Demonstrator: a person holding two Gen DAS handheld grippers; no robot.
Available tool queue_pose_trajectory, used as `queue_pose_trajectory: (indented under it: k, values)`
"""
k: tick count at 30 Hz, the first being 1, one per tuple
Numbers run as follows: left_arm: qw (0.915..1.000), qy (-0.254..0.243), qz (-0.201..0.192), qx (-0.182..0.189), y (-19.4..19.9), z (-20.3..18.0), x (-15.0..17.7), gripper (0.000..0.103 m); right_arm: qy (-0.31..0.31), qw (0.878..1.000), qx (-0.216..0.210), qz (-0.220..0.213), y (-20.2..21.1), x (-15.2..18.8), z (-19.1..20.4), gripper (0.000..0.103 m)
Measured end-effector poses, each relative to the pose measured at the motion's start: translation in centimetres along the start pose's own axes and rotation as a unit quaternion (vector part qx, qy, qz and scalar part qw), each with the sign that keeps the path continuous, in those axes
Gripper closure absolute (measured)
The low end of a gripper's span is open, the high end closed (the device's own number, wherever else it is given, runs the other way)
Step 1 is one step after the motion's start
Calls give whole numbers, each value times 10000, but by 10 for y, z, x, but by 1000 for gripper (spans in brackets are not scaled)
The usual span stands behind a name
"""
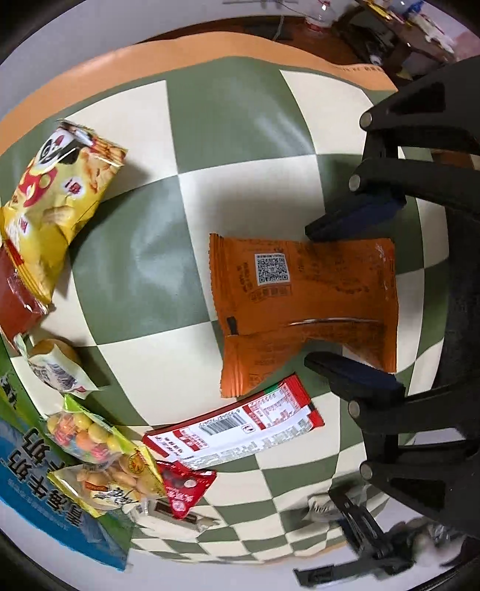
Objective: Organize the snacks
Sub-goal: 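Grasp a white wrapped snack with the left tool while the right tool grasps an orange bag, then lower both held packets into the box and open both tools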
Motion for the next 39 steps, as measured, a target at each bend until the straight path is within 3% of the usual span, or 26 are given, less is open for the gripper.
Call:
queue_pose_trajectory:
  k: [5, 6, 10, 16, 21, 23, 25, 31, 35, 39]
  values:
    - [9997, -41, -164, 200, 12, -32, 3, 56, -334, 9987, -363, -125, 4, -5, -16, 38]
    - [9996, -59, -147, 222, 12, -38, 3, 57, -360, 9984, -389, -180, 4, -6, -17, 42]
    - [9993, 3, -175, 324, 19, -59, -3, 57, -115, 9994, -127, -299, 1, -3, -13, 49]
    - [9955, -54, -520, 790, 77, -85, -11, 58, 98, 9978, -201, -617, 23, -9, 3, 51]
    - [9858, -203, -965, 1362, 151, -111, -25, 58, 288, 9933, -589, -955, 68, -17, 31, 51]
    - [9818, -311, -1130, 1497, 183, -108, -55, 58, 402, 9898, -781, -1118, 94, -25, 47, 51]
    - [9775, -411, -1344, 1574, 207, -122, -66, 58, 545, 9852, -945, -1320, 125, -33, 63, 51]
    - [9714, -551, -1786, 1464, 276, -135, -128, 58, 918, 9709, -1155, -1885, 205, -92, 112, 51]
    - [9735, -508, -1785, 1335, 285, -136, -182, 58, 1031, 9660, -1022, -2138, 243, -139, 124, 51]
    - [9789, -437, -1573, 1230, 279, -132, -233, 58, 1060, 9675, -861, -2127, 253, -191, 139, 51]
Point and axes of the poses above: each gripper's, at about its wrist camera, not at the fingertips, and y roughly against the way its jaws point, z to its left, x to its underside, the point moved 9 cm from there along -y, roughly the way its jaws point, and after that the axes turned 8 degrees about z, right-handed, at the moved point
